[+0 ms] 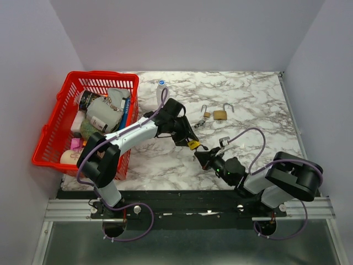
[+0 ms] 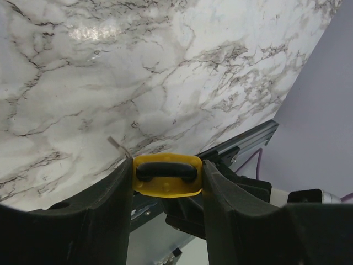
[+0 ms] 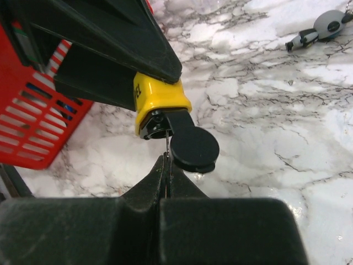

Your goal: Unlock with the key

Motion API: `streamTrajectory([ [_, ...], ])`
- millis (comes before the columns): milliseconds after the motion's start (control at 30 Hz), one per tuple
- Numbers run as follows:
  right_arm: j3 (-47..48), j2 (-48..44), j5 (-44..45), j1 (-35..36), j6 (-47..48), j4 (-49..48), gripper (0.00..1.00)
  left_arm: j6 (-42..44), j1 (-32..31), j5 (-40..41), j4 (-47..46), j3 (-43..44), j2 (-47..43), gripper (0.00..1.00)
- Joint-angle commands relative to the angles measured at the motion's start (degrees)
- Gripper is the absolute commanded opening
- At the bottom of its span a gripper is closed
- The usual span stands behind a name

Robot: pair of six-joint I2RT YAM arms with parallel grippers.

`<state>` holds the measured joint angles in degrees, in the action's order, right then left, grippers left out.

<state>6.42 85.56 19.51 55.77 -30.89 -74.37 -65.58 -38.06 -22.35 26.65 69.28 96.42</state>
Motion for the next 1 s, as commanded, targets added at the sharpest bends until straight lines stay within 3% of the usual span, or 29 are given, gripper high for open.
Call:
streamTrajectory([
  [0, -0.35, 1.54, 0.01, -0.66, 3.03, -20.64, 0.01, -2.18, -2.54, -8.50, -0.20, -0.37, -2.91, 0.00],
  [367, -2.55, -5.48, 1.58, -0.66, 3.48, -14.67, 0.01, 2.91, -2.46, -5.61, 2.61, 2.26, 0.08, 0.00],
  [733, -4.39, -14.27, -6.22, -0.49, -3.64, 3.24, 0.01, 12.14, -0.52, 12.13, 9.82, 12.28, 8.33, 0.00],
  [967, -5.27, -19.02, -9.05, -0.22, -4.52, 8.27, 0.01, 14.69, 0.09, 16.37, 9.91, 13.69, 14.14, 0.00],
])
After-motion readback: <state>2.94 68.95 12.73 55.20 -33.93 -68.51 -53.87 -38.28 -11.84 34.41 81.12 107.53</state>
